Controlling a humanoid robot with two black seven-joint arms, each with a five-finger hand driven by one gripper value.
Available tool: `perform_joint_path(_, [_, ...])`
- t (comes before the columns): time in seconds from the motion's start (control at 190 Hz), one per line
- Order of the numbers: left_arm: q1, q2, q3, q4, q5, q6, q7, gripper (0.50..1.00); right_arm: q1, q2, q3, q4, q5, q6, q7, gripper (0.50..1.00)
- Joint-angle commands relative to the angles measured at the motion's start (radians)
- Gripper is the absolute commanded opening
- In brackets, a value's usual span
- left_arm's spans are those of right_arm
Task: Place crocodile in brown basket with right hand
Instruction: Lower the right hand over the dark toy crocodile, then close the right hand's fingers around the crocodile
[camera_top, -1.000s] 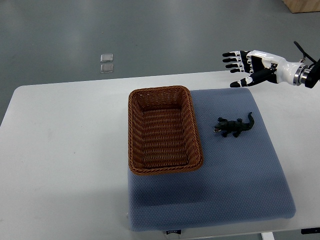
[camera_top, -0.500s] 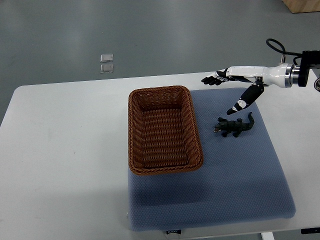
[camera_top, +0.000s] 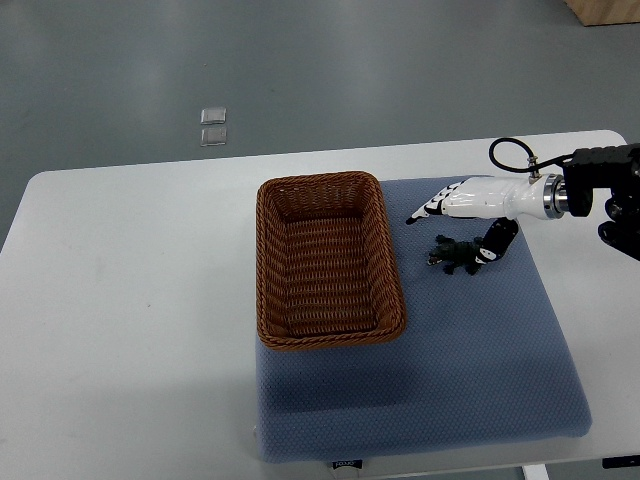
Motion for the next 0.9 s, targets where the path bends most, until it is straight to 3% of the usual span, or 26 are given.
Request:
perform_joint_path(0.0, [0.000, 0.000, 0.000, 0.000, 0.000, 0.000, 0.000, 1.000, 0.004, 0.001, -0.036, -0.013, -0.023, -0.044, -0.002, 0.928])
perform_joint_path(0.353, [0.000, 0.000, 0.000, 0.000, 0.000, 0.000, 0.000, 1.000, 0.002, 0.013, -0.096, -0.086, -0.095, -0.135, -0.032, 0.928])
perform_joint_path(0.895, [0.000, 0.000, 0.000, 0.000, 0.000, 0.000, 0.000, 1.000, 0.001, 0.056, -0.104, -0.086, -0.095, -0.136, -0.037, 0.928])
